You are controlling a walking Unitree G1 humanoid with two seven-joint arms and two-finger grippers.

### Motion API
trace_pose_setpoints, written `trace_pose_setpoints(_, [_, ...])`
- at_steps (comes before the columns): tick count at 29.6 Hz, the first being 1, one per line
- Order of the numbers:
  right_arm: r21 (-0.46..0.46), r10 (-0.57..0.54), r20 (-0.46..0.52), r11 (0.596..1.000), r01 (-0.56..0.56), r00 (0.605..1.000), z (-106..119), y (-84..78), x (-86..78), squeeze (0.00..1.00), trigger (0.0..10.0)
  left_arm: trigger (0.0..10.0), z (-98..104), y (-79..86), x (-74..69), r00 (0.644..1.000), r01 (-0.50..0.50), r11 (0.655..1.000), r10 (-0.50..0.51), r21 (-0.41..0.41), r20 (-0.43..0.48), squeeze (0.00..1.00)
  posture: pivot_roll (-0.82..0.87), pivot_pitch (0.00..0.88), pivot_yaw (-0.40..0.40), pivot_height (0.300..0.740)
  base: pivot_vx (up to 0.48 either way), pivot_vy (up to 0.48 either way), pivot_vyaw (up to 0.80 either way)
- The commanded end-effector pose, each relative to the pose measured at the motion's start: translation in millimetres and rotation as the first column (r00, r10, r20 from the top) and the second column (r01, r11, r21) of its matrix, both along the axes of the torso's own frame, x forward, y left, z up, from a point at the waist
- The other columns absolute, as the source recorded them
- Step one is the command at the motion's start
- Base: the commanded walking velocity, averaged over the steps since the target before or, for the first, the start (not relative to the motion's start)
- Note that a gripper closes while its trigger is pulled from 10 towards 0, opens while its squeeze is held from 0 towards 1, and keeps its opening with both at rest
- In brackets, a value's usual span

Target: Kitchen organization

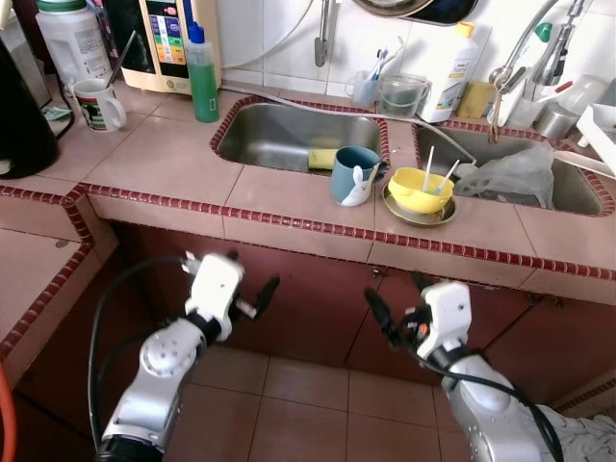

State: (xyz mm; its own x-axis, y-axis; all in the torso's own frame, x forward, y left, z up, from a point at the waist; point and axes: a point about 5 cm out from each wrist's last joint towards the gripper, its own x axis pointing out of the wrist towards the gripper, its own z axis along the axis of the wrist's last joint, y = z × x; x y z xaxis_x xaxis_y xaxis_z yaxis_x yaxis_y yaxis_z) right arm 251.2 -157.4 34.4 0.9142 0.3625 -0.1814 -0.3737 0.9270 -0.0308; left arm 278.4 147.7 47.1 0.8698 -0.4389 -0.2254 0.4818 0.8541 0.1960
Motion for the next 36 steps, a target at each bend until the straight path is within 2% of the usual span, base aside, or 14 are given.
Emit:
trace_pose_setpoints(1, [-0.042,0.005,-0.052,0.999,-0.007,0.999,-16.1,-2.1,-4.9,0.00,10.0,10.0,-19.0,-0.2,-7.3,0.998,0.013,0.999,-0.010,0.037,-0.062,0.00,0.08,0.000,-0.070,0.740,0.000,0.000,0.00])
trace_pose_setpoints(5, [-0.075,-0.018,-0.177,0.997,0.004,0.984,-46.2,-2.8,-14.2,0.00,10.0,10.0,-49.6,2.6,-19.4,0.985,0.002,0.997,0.011,0.079,-0.169,0.00,0.08,0.000,-0.073,0.740,0.000,0.000,0.00])
trace_pose_setpoints(8, [-0.105,-0.041,-0.250,0.994,0.015,0.967,-61.3,-3.6,-20.7,0.00,10.0,10.0,-63.7,6.0,-27.0,0.970,-0.026,0.997,0.044,0.078,-0.240,0.00,0.08,0.000,-0.074,0.740,0.000,0.000,0.00])
trace_pose_setpoints(11, [-0.145,-0.077,-0.348,0.989,0.027,0.934,-79.9,-5.8,-32.4,0.00,10.0,10.0,-79.5,7.0,-38.1,0.951,-0.016,0.992,0.055,0.129,-0.304,0.00,0.08,0.000,-0.073,0.740,0.000,0.000,0.00])
trace_pose_setpoints(12, [-0.145,-0.077,-0.348,0.989,0.027,0.934,-79.9,-5.8,-32.4,0.00,10.0,10.0,-79.5,7.0,-38.1,0.951,-0.016,0.992,0.055,0.129,-0.304,0.00,0.08,0.000,-0.073,0.740,0.000,0.000,0.00])
trace_pose_setpoints(16, [-0.180,-0.113,-0.428,0.983,0.038,0.897,-93.4,-9.9,-45.2,0.00,10.0,10.0,-91.5,7.1,-48.7,0.933,-0.001,0.984,0.065,0.177,-0.355,0.00,0.08,0.000,-0.071,0.740,0.000,0.000,0.00])
trace_pose_setpoints(17, [-0.192,-0.156,-0.476,0.979,0.070,0.865,-101.4,-15.7,-54.6,0.00,10.0,10.0,-97.4,8.2,-54.3,0.921,-0.008,0.982,0.081,0.189,-0.382,0.00,0.08,0.000,-0.069,0.740,0.000,0.000,0.00])
trace_pose_setpoints(18, [-0.192,-0.156,-0.476,0.979,0.070,0.865,-101.4,-15.7,-54.6,0.00,10.0,10.0,-97.4,8.2,-54.3,0.921,-0.008,0.982,0.081,0.189,-0.382,0.00,0.08,0.000,-0.069,0.740,0.000,0.000,0.00])
trace_pose_setpoints(19, [-0.207,-0.191,-0.510,0.974,0.095,0.839,-106.9,-20.7,-62.6,0.00,10.0,10.0,-101.4,9.4,-59.0,0.910,-0.017,0.981,0.095,0.193,-0.403,0.00,0.08,0.000,-0.067,0.740,0.000,0.000,0.00])
trace_pose_setpoints(23, [-0.224,-0.240,-0.575,0.966,0.132,0.782,-117.6,-27.3,-80.0,0.00,10.0,10.0,-109.7,7.9,-70.9,0.903,0.039,0.971,0.068,0.238,-0.425,0.00,0.08,0.000,-0.064,0.740,0.000,0.000,0.00])
trace_pose_setpoints(25, [-0.236,-0.255,-0.602,0.962,0.137,0.757,-121.7,-29.9,-88.4,0.00,10.0,10.0,-113.8,9.9,-76.6,0.891,0.027,0.968,0.089,0.248,-0.445,0.00,0.08,0.000,-0.063,0.740,0.000,0.000,0.00])
trace_pose_setpoints(27, [-0.248,-0.288,-0.645,0.955,0.162,0.708,-128.1,-35.1,-102.9,0.00,10.0,10.0,-121.1,15.2,-87.5,0.863,-0.010,0.965,0.141,0.262,-0.485,0.00,0.09,0.000,-0.062,0.740,0.000,0.000,0.00])
trace_pose_setpoints(29, [-0.257,-0.301,-0.661,0.951,0.169,0.687,-130.7,-37.1,-109.3,0.00,10.0,10.0,-125.7,19.8,-95.3,0.840,-0.045,0.962,0.181,0.268,-0.511,0.00,0.09,0.000,-0.062,0.740,0.000,0.000,0.00])
trace_pose_setpoints(36, [-0.265,-0.311,-0.682,0.949,0.173,0.662,-134.2,-38.0,-118.1,0.00,10.0,10.0,-137.4,33.7,-121.1,0.782,-0.091,0.946,0.261,0.310,-0.566,0.00,0.09,0.000,-0.061,0.740,0.000,0.000,0.00])
